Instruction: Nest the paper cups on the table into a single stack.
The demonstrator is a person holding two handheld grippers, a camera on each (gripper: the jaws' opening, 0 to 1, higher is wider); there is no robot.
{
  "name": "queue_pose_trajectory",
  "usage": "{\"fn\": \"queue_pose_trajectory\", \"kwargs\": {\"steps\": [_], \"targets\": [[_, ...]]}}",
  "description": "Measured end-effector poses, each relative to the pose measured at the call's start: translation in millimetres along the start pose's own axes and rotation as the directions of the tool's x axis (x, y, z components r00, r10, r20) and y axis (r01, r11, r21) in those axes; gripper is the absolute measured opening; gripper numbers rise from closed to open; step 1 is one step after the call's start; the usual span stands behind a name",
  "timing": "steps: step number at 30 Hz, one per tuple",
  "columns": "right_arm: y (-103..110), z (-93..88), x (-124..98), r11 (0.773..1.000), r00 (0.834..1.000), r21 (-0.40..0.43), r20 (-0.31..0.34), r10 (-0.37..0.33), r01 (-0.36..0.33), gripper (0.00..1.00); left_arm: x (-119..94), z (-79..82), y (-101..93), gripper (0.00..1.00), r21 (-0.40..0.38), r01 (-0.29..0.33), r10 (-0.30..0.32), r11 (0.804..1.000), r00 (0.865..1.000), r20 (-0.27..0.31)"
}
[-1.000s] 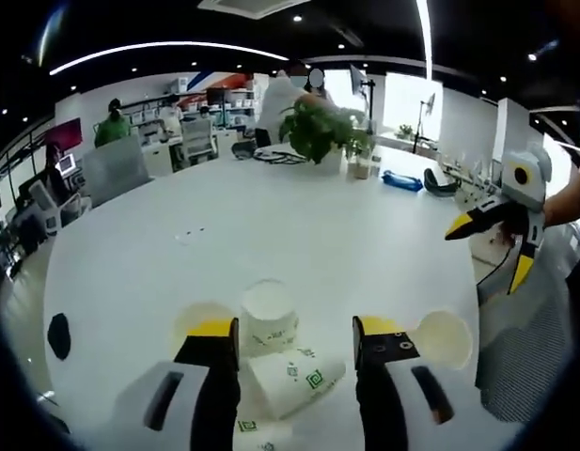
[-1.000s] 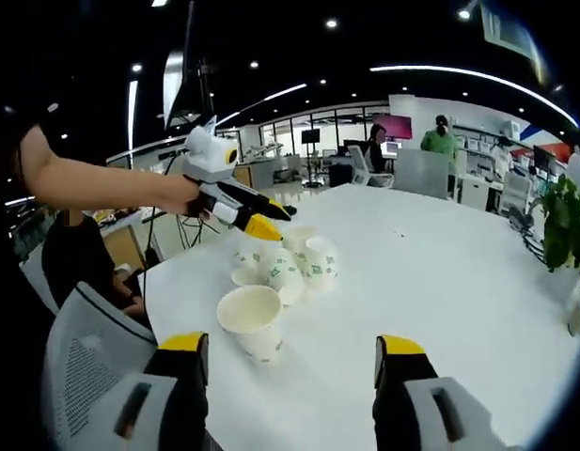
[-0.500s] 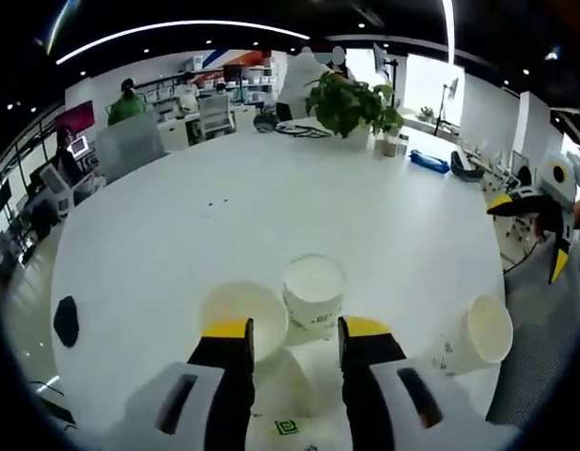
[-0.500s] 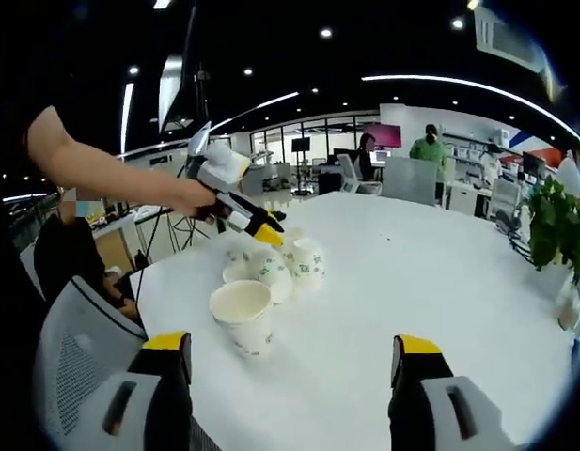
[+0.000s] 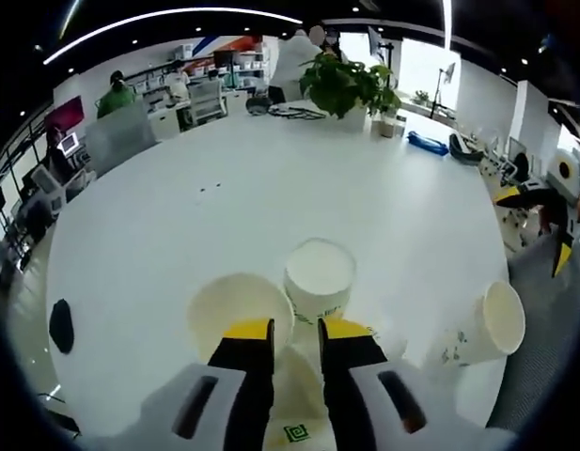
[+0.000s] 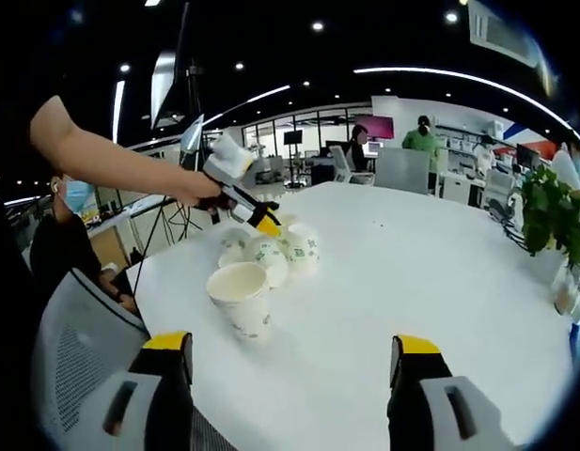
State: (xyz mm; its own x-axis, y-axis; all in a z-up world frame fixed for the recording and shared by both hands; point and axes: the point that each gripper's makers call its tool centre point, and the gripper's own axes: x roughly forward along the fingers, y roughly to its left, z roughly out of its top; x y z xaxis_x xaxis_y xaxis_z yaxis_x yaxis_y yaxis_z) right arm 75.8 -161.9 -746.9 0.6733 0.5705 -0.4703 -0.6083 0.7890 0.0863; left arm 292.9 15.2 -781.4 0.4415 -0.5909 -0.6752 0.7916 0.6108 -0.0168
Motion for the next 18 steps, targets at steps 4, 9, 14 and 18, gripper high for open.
{"fn": "queue_pose_trajectory", "kwargs": {"steps": [4, 9, 14, 18], "targets": [[0.4, -2.9, 0.0, 1.0, 1.0, 0.006, -0.006, -0.001, 0.001, 0.87, 1.8, -3.3, -1.7, 0.11, 0.028, 0.001, 0.0, 1.0, 1.0, -0.019], [-0.3, -4.0, -0.4, 1.0, 1.0, 0.008, -0.004, -0.004, 0.004, 0.87, -0.6, -2.4, -5.8, 0.04, 0.026, 0.002, -0.001, 1.0, 1.0, -0.017], [-1.0, -4.6, 0.1, 1.0, 1.0, 0.01, -0.002, -0.006, 0.006, 0.87, -2.5, -0.3, -3.9, 0.02, 0.034, -0.006, 0.006, 0.999, 1.0, -0.008], [-1.2, -6.9, 0.4, 1.0, 1.0, 0.01, -0.006, -0.005, 0.005, 0.86, -4.4, 1.8, -0.3, 0.01, 0.041, -0.016, 0.017, 0.999, 1.0, -0.005]]}}
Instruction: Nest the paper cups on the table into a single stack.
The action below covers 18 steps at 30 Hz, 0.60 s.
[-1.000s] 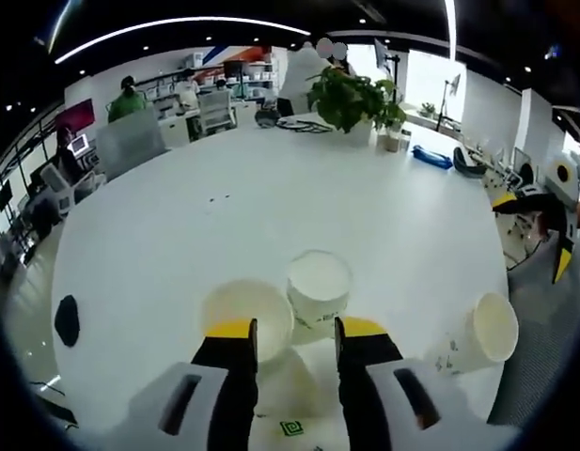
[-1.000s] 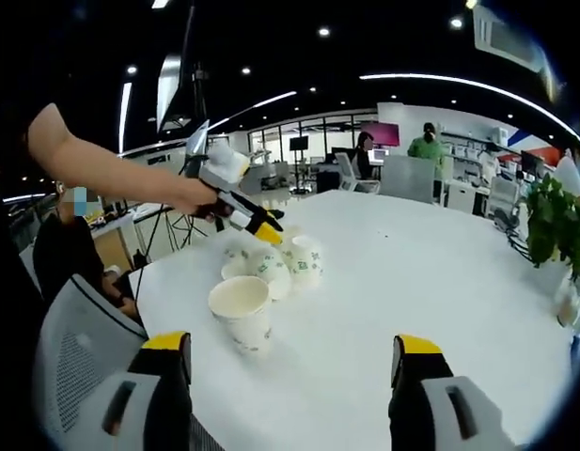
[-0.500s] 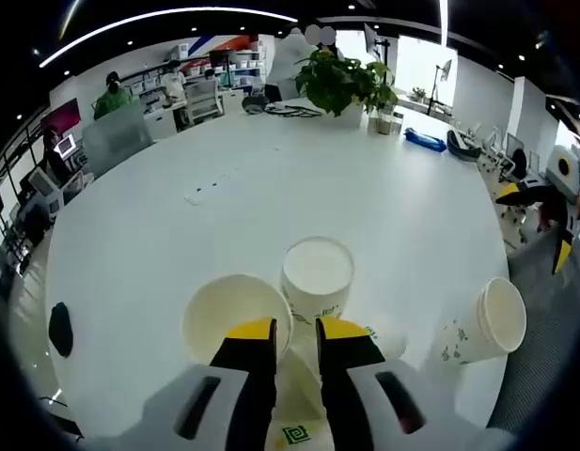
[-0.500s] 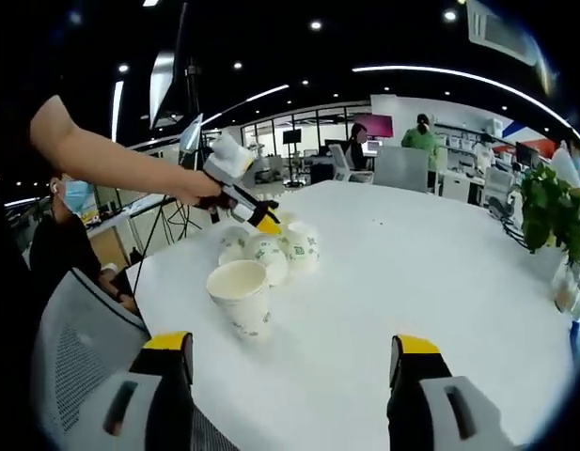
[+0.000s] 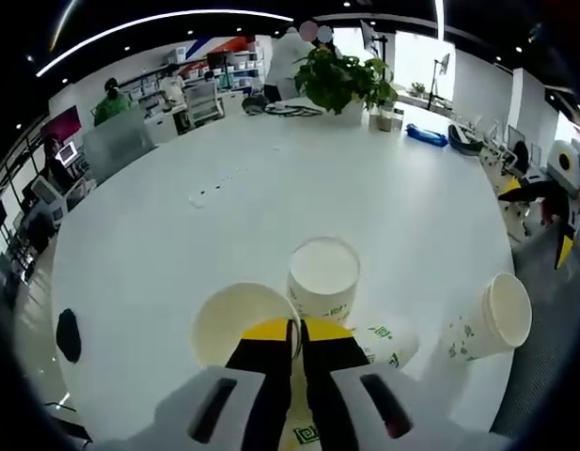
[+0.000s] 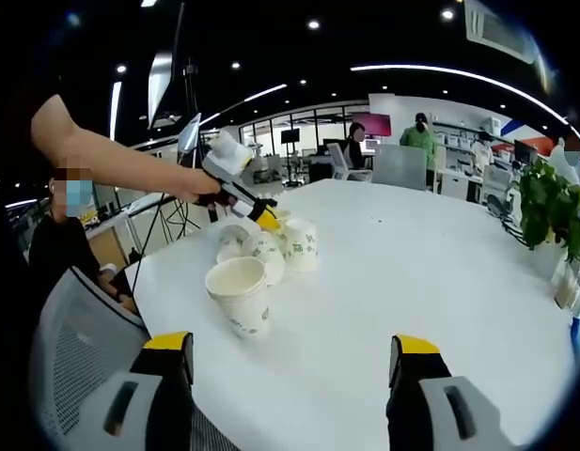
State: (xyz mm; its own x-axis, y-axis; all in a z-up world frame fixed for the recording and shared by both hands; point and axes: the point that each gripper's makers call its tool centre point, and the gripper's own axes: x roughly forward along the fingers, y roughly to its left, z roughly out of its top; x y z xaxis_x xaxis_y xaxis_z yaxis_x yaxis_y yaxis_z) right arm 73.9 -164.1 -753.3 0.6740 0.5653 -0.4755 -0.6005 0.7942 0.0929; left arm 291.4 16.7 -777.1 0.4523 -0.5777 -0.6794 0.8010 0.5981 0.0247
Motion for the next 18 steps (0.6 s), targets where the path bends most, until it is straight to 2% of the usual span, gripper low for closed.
{"fn": "queue_pose_trajectory", "kwargs": {"steps": [7, 15, 18], "targets": [[1, 0.8, 0, 1.0, 1.0, 0.0, 0.005, 0.001, -0.001, 0.86, -10, 1.8, 5.7, 0.0, 0.03, -0.015, 0.015, 0.999, 1.0, 0.003], [4, 2.3, -1, 1.0, 1.0, -0.001, 0.012, 0.006, -0.006, 0.87, -27, 8.1, 10.0, 0.0, 0.032, -0.031, 0.03, 0.999, 0.999, 0.035], [4, 3.6, -1, 1.0, 1.0, 0.0, 0.018, 0.006, -0.006, 0.87, -36, 12.2, 3.0, 0.0, 0.044, -0.032, 0.03, 0.999, 0.998, 0.047]]}}
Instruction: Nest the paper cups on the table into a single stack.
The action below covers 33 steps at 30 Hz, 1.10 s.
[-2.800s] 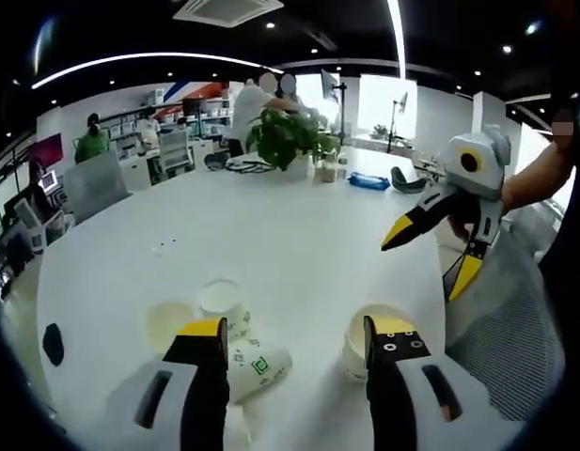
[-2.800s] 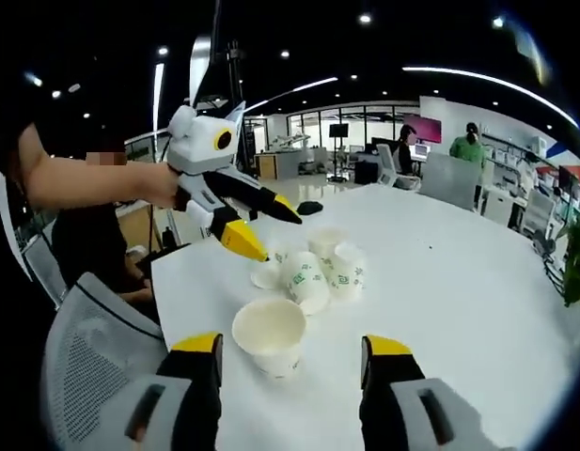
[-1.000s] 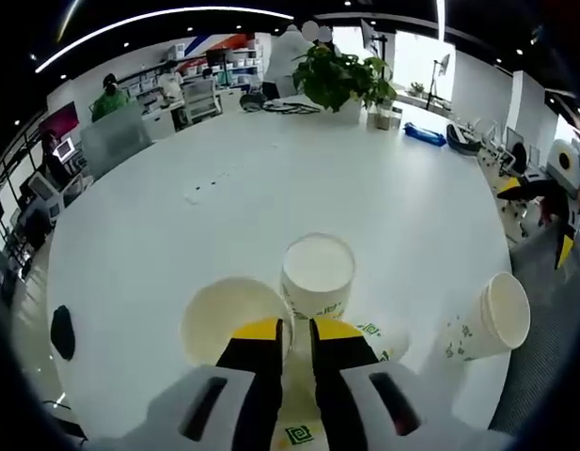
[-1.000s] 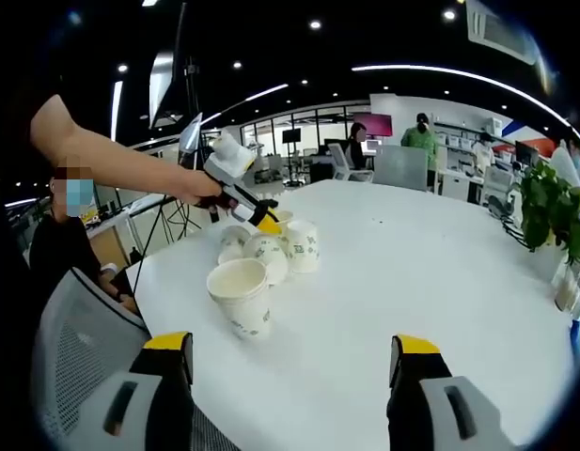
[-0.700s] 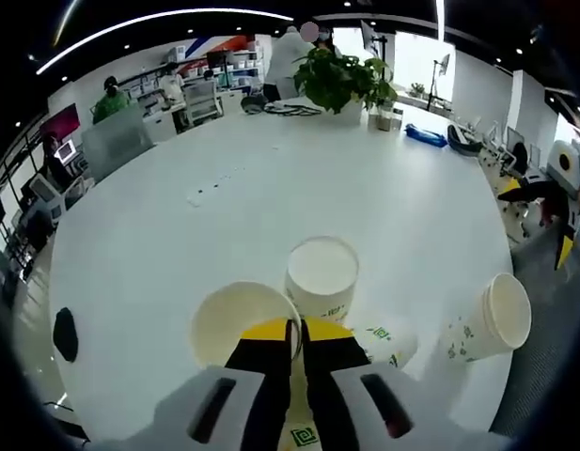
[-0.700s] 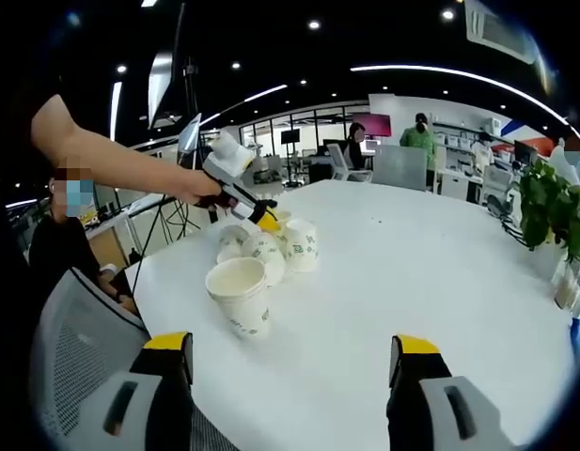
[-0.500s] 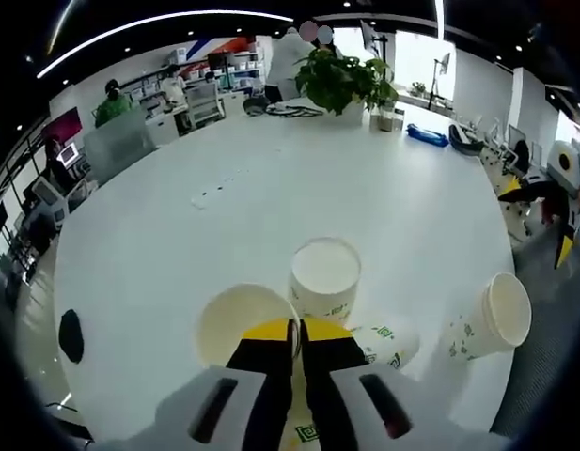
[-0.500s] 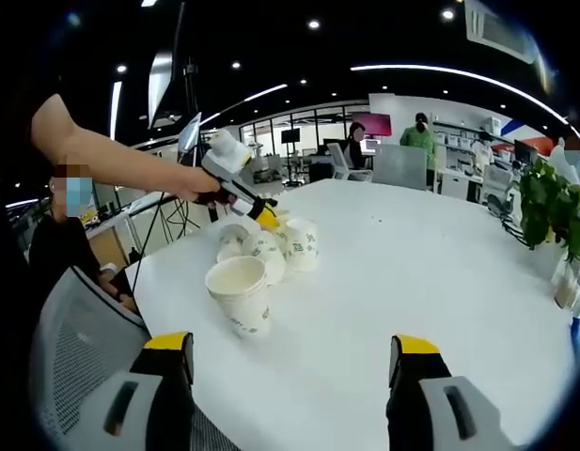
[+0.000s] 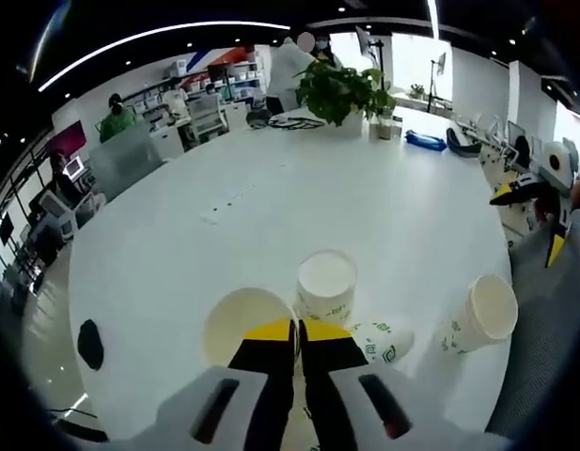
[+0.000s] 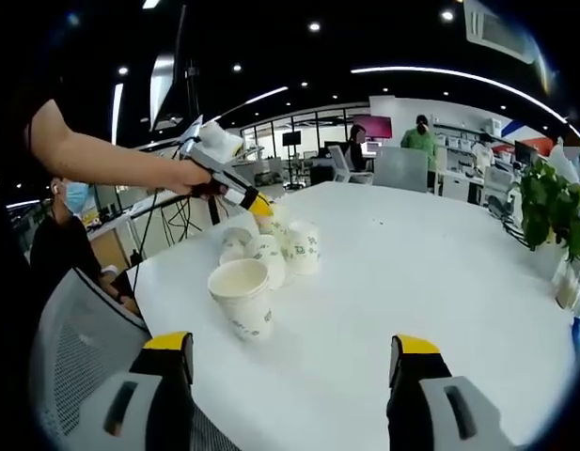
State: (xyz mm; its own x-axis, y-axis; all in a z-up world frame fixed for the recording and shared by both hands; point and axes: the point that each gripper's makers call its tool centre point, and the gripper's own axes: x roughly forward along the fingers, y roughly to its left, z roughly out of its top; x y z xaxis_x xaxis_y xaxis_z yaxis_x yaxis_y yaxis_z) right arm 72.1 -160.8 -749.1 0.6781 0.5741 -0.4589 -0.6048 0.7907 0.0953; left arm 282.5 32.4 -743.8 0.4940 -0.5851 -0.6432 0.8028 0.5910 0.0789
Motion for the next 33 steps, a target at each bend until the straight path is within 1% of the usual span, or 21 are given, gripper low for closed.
{"fn": "queue_pose_trajectory", "kwargs": {"steps": [4, 5, 12, 16, 23, 27, 29, 33], "targets": [[0, -0.2, 0, 1.0, 1.0, 0.001, 0.001, 0.001, -0.001, 0.87, -1, 2.0, -4.0, 0.0, 0.015, 0.005, -0.005, 1.0, 1.0, 0.011], [0, 0.1, 0, 1.0, 1.0, -0.001, 0.004, 0.001, -0.001, 0.87, -6, 5.9, -5.5, 0.0, 0.031, 0.005, -0.006, 1.0, 1.0, 0.016], [1, 1.8, -1, 1.0, 1.0, 0.0, 0.011, 0.001, -0.001, 0.87, -28, 29.3, -21.5, 0.0, 0.053, 0.029, -0.033, 0.998, 0.998, 0.057], [1, 2.3, -1, 1.0, 1.0, 0.003, 0.014, 0.0, 0.0, 0.87, -32, 34.5, -25.7, 0.0, 0.075, 0.044, -0.05, 0.996, 0.996, 0.069], [-5, 3.5, -3, 1.0, 0.999, 0.019, 0.028, -0.017, 0.016, 0.87, -50, 49.6, -49.8, 0.0, 0.112, 0.078, -0.087, 0.991, 0.993, 0.078], [-5, 2.4, -2, 1.0, 1.0, 0.018, 0.023, -0.017, 0.016, 0.87, -54, 52.1, -56.8, 0.0, 0.124, 0.098, -0.109, 0.987, 0.99, 0.084], [-3, 2.7, -2, 1.0, 1.0, 0.013, 0.022, -0.012, 0.012, 0.87, -58, 54.5, -63.9, 0.0, 0.136, 0.108, -0.12, 0.985, 0.989, 0.084], [-3, 1.6, -1, 1.0, 1.0, 0.006, 0.017, -0.009, 0.009, 0.87, -61, 53.2, -69.3, 0.0, 0.144, 0.124, -0.136, 0.982, 0.987, 0.08]]}}
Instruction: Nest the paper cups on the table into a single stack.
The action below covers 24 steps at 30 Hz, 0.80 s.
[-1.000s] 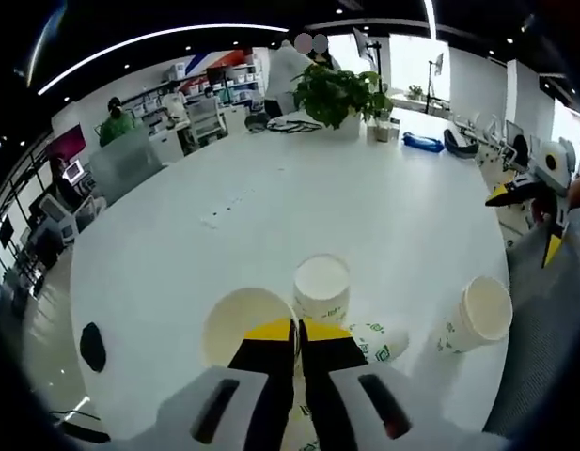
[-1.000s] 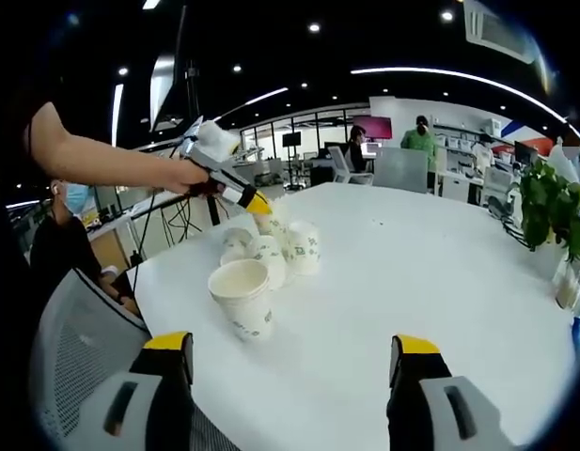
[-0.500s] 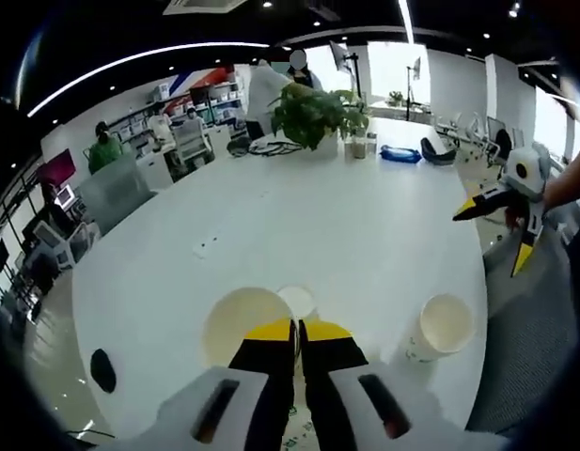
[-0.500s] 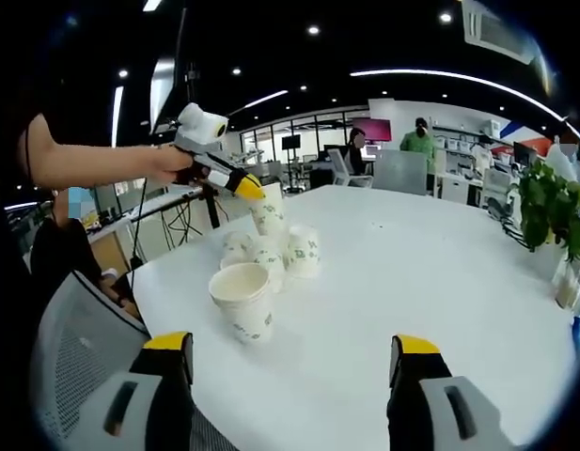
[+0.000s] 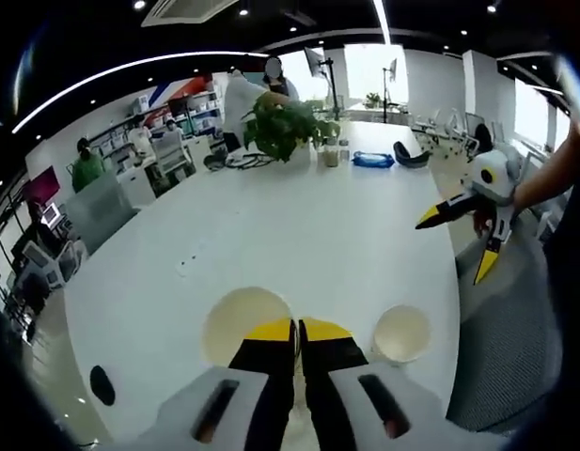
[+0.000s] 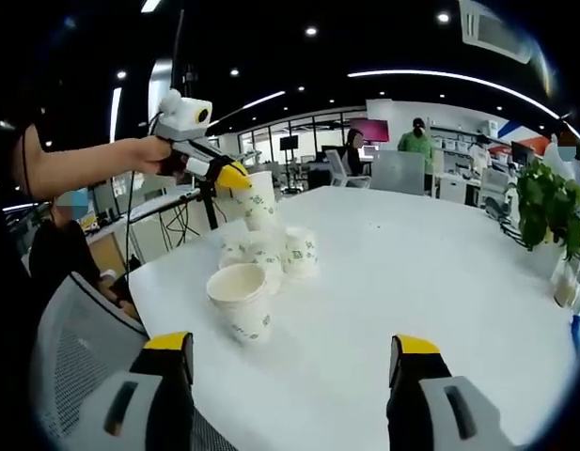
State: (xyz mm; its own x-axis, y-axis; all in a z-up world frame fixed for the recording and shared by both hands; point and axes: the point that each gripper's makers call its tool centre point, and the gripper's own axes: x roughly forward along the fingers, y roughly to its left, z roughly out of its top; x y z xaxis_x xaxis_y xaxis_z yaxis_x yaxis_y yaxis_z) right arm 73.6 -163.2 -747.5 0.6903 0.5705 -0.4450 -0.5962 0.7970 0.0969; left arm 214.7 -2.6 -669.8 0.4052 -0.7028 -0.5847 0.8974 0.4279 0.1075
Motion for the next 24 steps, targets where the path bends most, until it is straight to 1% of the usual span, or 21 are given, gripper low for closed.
{"fn": "queue_pose_trajectory", "kwargs": {"steps": [10, 24], "targets": [[2, -1.2, 1, 1.0, 1.0, -0.009, -0.009, 0.002, -0.002, 0.87, -10, 5.6, -31.0, 0.0, 0.027, 0.043, -0.043, 0.999, 0.999, 0.002], [3, -2.6, 1, 1.0, 1.0, -0.013, -0.017, 0.007, -0.007, 0.87, -14, 22.5, -81.3, 0.0, 0.062, 0.121, -0.122, 0.991, 0.992, 0.018]]}}
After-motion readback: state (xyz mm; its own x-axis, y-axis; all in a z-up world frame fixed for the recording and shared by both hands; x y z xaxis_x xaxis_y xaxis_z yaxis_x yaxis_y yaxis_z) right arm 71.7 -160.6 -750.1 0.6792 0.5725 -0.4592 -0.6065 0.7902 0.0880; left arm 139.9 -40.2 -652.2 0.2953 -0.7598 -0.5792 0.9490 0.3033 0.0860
